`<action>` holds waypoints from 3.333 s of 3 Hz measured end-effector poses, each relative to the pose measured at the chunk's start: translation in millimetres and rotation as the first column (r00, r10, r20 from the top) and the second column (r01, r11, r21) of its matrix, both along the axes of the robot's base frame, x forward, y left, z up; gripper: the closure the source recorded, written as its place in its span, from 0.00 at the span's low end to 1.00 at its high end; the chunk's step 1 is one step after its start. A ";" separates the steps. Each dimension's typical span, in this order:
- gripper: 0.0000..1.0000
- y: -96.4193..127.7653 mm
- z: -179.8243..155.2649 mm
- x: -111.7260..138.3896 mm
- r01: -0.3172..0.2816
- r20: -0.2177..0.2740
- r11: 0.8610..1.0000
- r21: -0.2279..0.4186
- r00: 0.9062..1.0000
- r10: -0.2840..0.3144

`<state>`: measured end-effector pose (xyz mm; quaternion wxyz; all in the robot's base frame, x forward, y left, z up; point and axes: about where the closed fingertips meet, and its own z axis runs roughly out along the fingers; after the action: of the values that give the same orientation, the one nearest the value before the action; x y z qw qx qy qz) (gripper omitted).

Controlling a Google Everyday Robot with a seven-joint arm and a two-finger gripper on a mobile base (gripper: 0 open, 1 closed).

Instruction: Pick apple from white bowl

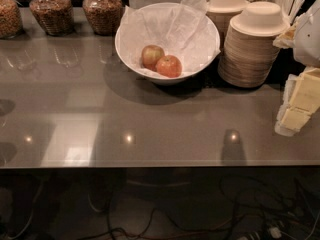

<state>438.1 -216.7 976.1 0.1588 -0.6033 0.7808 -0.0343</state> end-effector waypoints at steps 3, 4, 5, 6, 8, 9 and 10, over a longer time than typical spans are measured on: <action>0.00 9.6 -7.8 10.2 -0.007 0.069 0.996 0.084 0.998 0.001; 0.00 24.3 -11.6 40.9 -0.005 0.176 0.981 0.195 0.984 -0.030; 0.00 38.9 -7.1 83.4 0.010 0.269 0.958 0.288 0.959 -0.091; 0.00 54.7 0.4 127.1 0.028 0.314 0.936 0.350 0.938 -0.145; 0.00 110.8 1.4 195.2 -0.011 0.314 0.921 0.390 0.942 -0.121; 0.18 142.4 -4.8 217.8 -0.050 0.299 0.914 0.402 0.951 -0.079; 0.34 164.4 -15.6 233.3 -0.071 0.275 0.908 0.412 0.960 -0.050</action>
Offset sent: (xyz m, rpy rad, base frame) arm 0.0035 0.0023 -0.0020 0.0334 -0.0212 0.0048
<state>671.4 -52.3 960.5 0.3929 -0.5486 0.7363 0.0497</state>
